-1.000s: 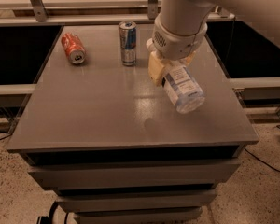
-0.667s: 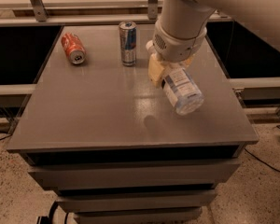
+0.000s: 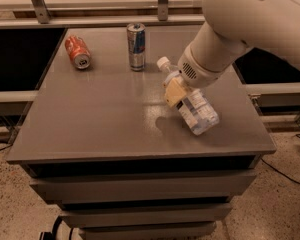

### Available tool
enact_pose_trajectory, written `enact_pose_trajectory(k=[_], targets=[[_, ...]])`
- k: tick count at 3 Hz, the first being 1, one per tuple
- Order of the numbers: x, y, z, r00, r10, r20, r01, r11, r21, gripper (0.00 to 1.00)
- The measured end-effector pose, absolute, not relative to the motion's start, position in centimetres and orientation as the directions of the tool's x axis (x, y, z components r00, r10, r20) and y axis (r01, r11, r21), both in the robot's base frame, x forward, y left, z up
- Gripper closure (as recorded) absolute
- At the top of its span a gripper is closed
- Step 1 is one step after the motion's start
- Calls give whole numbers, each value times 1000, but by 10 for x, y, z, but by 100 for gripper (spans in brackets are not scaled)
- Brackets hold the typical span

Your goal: Place blue plastic bottle upright

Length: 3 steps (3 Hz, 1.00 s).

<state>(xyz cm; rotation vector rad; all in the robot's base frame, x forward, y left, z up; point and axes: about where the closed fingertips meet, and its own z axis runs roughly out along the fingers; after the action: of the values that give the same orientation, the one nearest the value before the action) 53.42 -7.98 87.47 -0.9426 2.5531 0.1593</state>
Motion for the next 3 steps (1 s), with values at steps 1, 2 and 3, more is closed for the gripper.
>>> enact_pose_trajectory(k=[1, 2, 3], targets=[[534, -88, 867, -584, -615, -529, -695, 716, -66, 100], [548, -101, 884, -474, -581, -662, -702, 703, -115, 100], [557, -119, 911, -369, -551, -749, -707, 690, -158, 100]])
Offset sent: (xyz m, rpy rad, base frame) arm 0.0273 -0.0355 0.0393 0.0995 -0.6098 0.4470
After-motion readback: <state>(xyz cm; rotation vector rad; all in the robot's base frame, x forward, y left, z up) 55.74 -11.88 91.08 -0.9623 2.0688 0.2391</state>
